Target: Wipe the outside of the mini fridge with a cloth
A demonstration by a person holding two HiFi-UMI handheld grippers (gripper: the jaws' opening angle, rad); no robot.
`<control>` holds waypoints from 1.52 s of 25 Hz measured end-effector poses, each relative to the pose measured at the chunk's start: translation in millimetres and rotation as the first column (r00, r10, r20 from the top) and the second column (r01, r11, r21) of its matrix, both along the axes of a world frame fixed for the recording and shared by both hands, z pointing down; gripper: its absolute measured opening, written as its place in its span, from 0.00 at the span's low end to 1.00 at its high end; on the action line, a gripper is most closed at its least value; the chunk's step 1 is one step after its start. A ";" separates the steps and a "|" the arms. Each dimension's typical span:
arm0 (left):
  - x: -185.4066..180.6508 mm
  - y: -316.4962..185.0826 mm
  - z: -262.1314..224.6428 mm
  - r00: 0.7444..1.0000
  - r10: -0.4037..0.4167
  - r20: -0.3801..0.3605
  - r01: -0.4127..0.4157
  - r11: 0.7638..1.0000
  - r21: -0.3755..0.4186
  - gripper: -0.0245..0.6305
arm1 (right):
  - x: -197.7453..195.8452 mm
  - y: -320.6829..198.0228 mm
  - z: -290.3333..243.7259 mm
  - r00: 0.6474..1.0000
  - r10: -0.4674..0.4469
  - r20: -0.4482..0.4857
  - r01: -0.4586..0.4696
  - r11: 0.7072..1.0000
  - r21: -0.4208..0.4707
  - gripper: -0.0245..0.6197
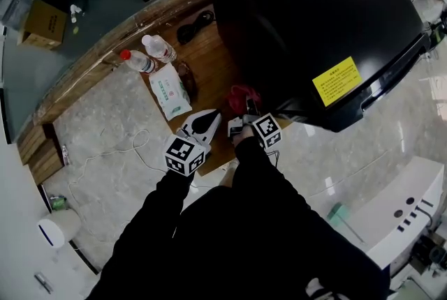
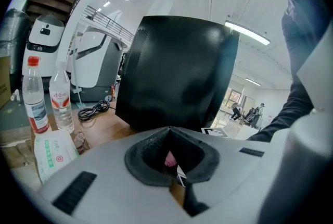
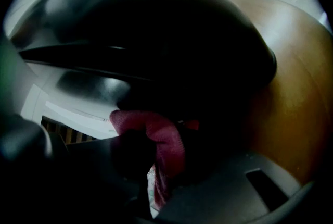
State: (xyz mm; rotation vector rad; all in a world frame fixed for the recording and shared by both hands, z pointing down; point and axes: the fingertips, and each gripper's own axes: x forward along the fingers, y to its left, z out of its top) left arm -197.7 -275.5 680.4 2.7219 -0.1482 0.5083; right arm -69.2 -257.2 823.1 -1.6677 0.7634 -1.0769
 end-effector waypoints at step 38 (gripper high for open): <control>-6.8 267.9 -284.8 0.947 -0.117 -0.300 0.189 0.956 0.223 0.05 | -93.2 255.4 -430.2 -0.125 -0.443 -0.888 0.800 0.485 -0.354 0.13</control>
